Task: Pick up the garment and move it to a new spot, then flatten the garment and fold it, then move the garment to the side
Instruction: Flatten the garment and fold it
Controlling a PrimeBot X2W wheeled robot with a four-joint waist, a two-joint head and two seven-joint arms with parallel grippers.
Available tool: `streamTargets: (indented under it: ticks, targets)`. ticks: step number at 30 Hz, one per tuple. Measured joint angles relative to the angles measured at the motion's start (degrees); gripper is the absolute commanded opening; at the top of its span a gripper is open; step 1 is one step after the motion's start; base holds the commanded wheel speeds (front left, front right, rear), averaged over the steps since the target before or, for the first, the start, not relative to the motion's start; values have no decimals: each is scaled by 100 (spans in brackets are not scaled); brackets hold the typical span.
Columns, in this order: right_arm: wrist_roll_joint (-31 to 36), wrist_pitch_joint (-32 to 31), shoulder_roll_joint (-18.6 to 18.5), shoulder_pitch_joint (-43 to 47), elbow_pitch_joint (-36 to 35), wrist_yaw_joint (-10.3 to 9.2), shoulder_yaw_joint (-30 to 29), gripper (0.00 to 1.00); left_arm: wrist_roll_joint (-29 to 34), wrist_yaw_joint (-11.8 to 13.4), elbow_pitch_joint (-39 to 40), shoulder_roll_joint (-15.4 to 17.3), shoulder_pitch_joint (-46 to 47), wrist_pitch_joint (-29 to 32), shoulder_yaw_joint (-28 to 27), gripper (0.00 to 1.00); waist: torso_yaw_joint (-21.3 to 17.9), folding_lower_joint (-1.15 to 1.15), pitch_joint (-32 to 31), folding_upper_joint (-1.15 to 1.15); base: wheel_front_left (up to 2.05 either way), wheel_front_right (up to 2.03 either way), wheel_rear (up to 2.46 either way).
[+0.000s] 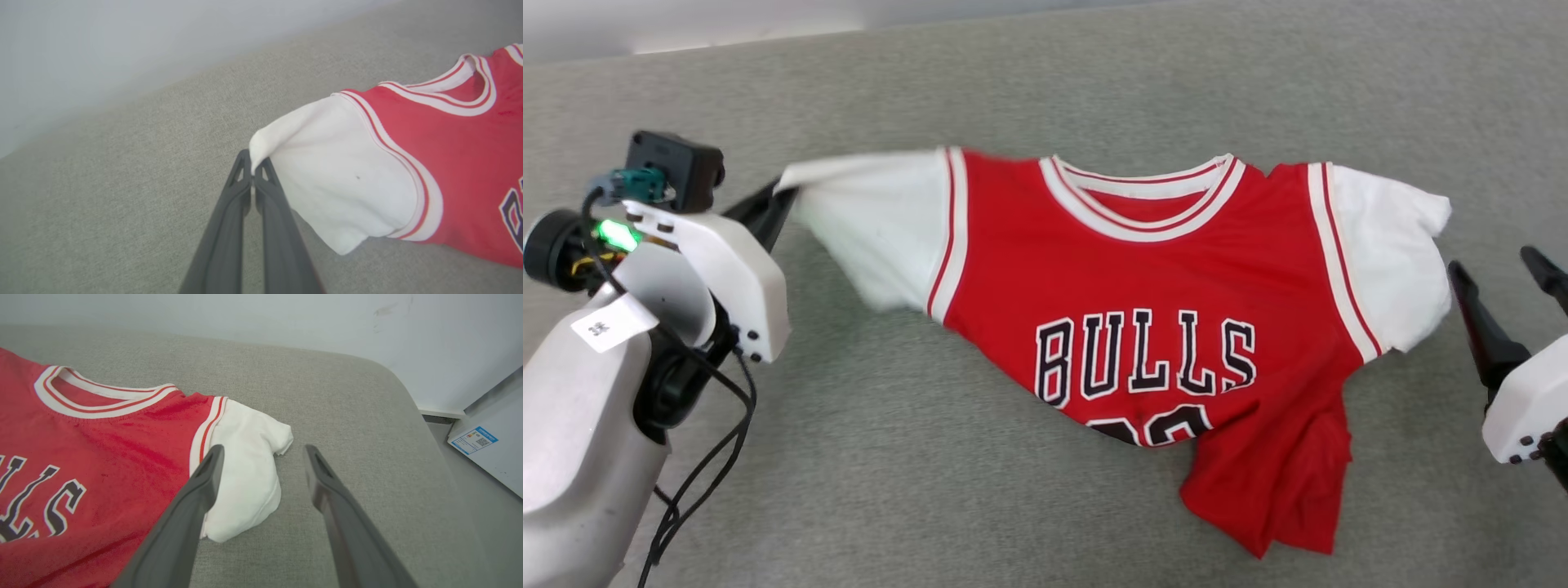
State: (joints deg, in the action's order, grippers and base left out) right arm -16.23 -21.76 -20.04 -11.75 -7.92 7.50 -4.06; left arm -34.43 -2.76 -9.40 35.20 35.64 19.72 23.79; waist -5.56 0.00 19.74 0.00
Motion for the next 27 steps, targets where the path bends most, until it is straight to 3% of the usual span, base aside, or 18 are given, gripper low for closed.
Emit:
streamTargets:
  ticks: [5, 9, 12, 19, 27]
  targets:
    - [-256, -1256, -511, -194, -144, 1, 48, 100, 58, 129, 695, -65, -127, -443, -86, 0, 279, 0, -24, 0, 0, 0, 0]
    - [-238, -2109, -927, -510, 2, 1, 15, 100, 92, 244, 1288, -24, -316, -478, -119, 0, 503, 0, 55, 0, 0, 0, 0]
    - [-223, -2515, -1043, -849, 229, 1, 58, 100, 92, 349, 1737, 33, -491, -443, -147, 0, 661, 0, 148, 0, 0, 0, 0]
    - [19, -2987, -1288, -1422, 1033, 1, 364, 100, 270, 504, 2494, 76, -664, -382, -37, 0, 1044, 0, 389, 0, 0, 0, 0]
    - [20, -2971, -1601, -1625, 1757, 0, 688, 100, 377, 606, 3010, -18, -848, -426, 170, 0, 1415, 0, 609, 0, 0, 0, 0]
